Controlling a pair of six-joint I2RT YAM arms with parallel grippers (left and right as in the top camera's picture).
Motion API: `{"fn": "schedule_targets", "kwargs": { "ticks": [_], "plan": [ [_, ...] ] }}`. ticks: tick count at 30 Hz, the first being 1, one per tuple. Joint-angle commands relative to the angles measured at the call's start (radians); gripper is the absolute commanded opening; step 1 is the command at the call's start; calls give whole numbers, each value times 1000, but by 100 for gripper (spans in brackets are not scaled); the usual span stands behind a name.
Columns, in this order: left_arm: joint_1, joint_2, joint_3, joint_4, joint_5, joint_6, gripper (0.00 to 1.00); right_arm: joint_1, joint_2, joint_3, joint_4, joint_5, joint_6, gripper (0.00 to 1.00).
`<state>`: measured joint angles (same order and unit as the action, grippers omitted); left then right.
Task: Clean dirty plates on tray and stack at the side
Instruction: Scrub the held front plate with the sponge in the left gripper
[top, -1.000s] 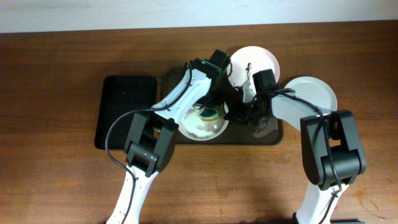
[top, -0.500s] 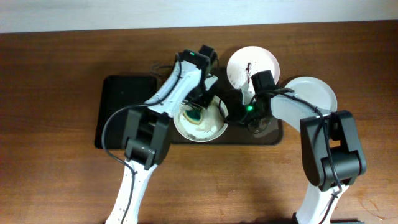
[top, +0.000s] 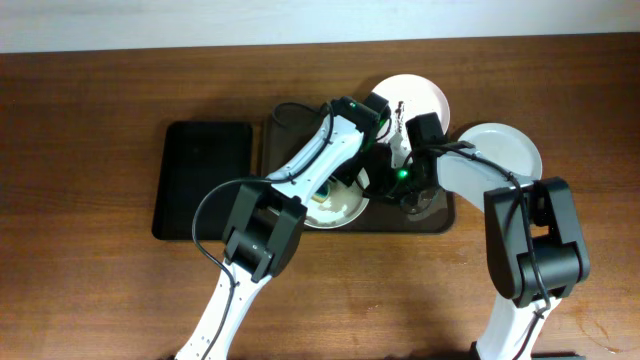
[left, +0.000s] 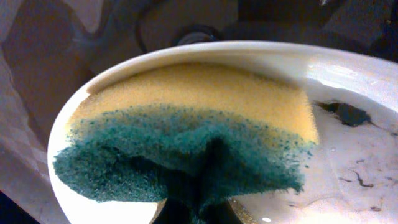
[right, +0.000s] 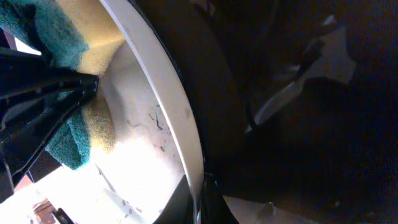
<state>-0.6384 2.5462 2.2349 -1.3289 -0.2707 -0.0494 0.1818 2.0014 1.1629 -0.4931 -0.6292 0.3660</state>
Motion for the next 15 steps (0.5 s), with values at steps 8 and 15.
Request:
{"fn": "schedule_targets", "kwargs": {
  "ticks": [8,15],
  "plan": [
    [405,45,903,-340,249,-33,0,2,-186,16,-117,123,-21,4],
    [558,-5,902,-359,249,-33,0,16,-352,21,-232,88,-7,4]
  ]
}}
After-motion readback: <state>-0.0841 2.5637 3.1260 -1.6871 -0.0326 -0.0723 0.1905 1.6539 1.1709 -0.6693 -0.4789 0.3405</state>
